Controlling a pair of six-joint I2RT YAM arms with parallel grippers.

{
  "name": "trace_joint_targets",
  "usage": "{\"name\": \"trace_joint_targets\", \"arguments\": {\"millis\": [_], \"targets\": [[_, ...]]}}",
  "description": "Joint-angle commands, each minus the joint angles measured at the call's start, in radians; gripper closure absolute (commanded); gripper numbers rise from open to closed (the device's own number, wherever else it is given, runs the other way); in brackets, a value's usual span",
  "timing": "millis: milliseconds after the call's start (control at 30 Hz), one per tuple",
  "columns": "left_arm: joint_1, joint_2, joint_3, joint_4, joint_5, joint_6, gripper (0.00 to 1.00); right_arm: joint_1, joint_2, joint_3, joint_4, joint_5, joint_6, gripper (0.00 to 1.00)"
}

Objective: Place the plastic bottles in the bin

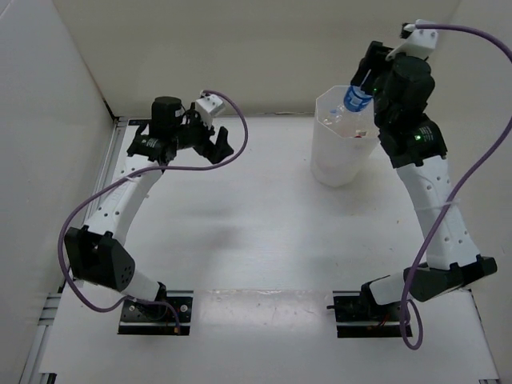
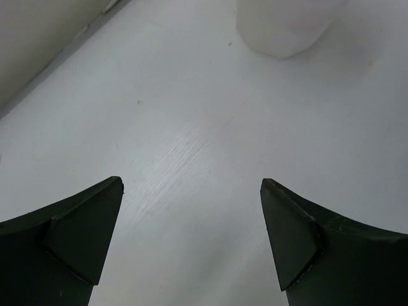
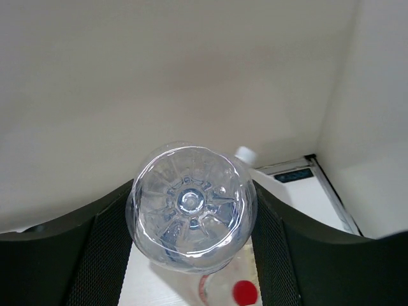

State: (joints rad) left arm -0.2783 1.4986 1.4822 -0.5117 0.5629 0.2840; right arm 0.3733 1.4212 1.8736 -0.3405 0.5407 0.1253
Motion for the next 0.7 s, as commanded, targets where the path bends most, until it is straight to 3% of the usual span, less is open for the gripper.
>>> {"name": "trace_joint_targets", "arguments": {"millis": [0, 233, 467, 567, 600, 633, 667], "targets": [[0.005, -0.069, -0.095, -0.008, -0.168, 0.053, 0.00, -0.078, -0.040, -0.023, -0.038, 0.010, 0.063, 1.00], [0.005, -0.124, -0.264, -0.008, -0.452, 0.063, 0.00, -0.192, -0.022, -0.139, -0.135, -0.062, 0.178, 1.00], [0.014, -0.187, -0.321, -0.008, -0.468, 0.072, 0.00, -0.349, 0.108, -0.125, -0.227, -0.280, 0.401, 1.00], [0.014, -0.187, -0.321, -0.008, -0.459, 0.072, 0.00, -0.359, 0.174, -0.061, -0.249, -0.361, 0.378, 0.54], [0.014, -0.187, -0.321, -0.008, -0.459, 0.072, 0.00, -0.359, 0.188, -0.041, -0.258, -0.387, 0.367, 0.37], [0.014, -0.187, -0.321, -0.008, -0.459, 0.072, 0.00, -0.359, 0.199, -0.003, -0.273, -0.422, 0.358, 0.13], [0.014, -0.187, -0.321, -0.008, -0.459, 0.072, 0.00, -0.359, 0.208, 0.016, -0.284, -0.423, 0.346, 0.00]]}}
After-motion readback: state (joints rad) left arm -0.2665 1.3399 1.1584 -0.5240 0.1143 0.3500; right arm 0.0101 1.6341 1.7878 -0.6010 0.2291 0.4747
